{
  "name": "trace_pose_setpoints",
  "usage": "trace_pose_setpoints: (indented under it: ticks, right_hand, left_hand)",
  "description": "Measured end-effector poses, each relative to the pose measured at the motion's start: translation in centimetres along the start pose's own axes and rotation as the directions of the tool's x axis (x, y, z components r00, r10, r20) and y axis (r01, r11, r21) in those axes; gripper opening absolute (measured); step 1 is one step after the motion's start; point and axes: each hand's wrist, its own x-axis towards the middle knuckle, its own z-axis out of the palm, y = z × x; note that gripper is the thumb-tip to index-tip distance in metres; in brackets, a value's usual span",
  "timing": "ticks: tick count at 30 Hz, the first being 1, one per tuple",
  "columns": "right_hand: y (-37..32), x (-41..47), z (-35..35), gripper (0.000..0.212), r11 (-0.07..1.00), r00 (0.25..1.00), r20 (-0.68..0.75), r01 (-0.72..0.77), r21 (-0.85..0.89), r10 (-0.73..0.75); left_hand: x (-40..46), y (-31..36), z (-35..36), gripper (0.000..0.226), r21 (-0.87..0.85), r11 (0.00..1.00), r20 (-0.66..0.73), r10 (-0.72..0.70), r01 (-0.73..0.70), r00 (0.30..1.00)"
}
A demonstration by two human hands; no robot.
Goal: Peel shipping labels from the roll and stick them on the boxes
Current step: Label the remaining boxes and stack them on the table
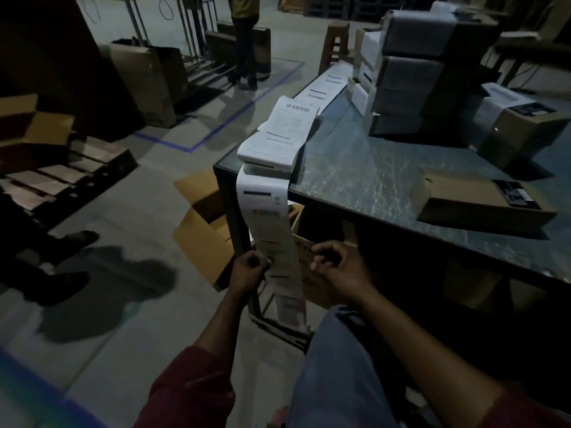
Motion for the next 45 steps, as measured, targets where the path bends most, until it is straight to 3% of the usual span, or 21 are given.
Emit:
trace_pose_setpoints:
  ticks: [2,6,10,16,20,22,24,27,29,32,35,40,45]
  right_hand:
    - [0.6,0.2,0.3,0.043,0.997,0.996,0.060,-0.064,-0.041,0.066]
    - [2.5,-0.8,1.4,0.105,0.970,0.944,0.277,-0.120,-0.213,0.178]
    - [3.7,-2.7,3.3,0.066,0.985,0.894,0.425,-0.081,-0.155,0.140]
    - [2.1,-2.9,3.8,0.049,0.996,0.905,0.417,-0.064,-0.069,0.087]
    - [-1.1,-3.3,2.8,0.022,0.951,0.926,0.356,-0.215,0.222,0.126]
    - [-2.2,-3.4,2.0,0.023,0.883,0.942,0.313,-0.246,0.400,0.120]
    - [-3.2,-3.4,1.1,0.024,0.813,0.953,0.258,-0.273,0.514,0.157]
    - [-4.8,-2.9,0.1,0.019,0.791,0.962,0.194,-0.267,0.550,0.189]
    - [-5.9,-2.9,-0.3,0.015,0.796,0.971,0.160,-0.236,0.557,0.176]
    - [-6.7,-3.7,-1.0,0.023,0.763,0.965,0.215,-0.253,0.595,0.152]
    - [-6.7,-5.7,-2.4,0.045,0.769,0.896,0.427,-0.360,0.529,0.125]
    - [-5.1,-8.9,-3.9,0.037,0.810,0.870,0.485,-0.348,0.472,0.091]
    - [-3.0,-9.6,-3.8,0.043,0.815,0.869,0.495,-0.287,0.504,0.000]
  left_hand:
    - [-1.6,2.2,-0.2,0.011,-0.077,0.996,0.010,0.050,-0.050,0.999]
    - [-3.6,5.2,-1.8,0.003,-0.278,0.960,0.042,0.036,-0.023,0.998]
    - [-3.8,9.0,-2.8,0.005,-0.433,0.901,0.017,-0.015,0.021,1.000]
    - [-2.5,12.4,-3.1,0.015,-0.454,0.884,0.052,-0.096,0.109,0.994]
    - [-4.3,14.1,-2.9,0.024,-0.539,0.839,0.064,-0.044,0.072,0.997]
    - [-6.6,13.6,-2.9,0.044,-0.570,0.815,0.141,-0.026,0.102,0.990]
    - [-9.3,11.5,-2.8,0.059,-0.437,0.886,0.245,-0.049,0.156,0.968]
    - [-13.4,7.9,-2.2,0.033,-0.146,0.980,0.360,-0.074,0.134,0.930]
    - [-15.4,6.9,-1.4,0.028,-0.170,0.978,0.400,-0.046,0.124,0.916]
    - [-16.6,7.5,-0.9,0.030,-0.349,0.928,0.278,-0.030,0.130,0.960]
    - [-16.2,8.5,-1.0,0.033,-0.460,0.880,0.192,-0.026,0.113,0.981]
    - [-15.7,10.0,-1.5,0.033,-0.466,0.881,0.136,-0.023,0.084,0.990]
    - [-15.9,9.9,-1.1,0.024,-0.423,0.904,0.143,0.003,0.058,0.990]
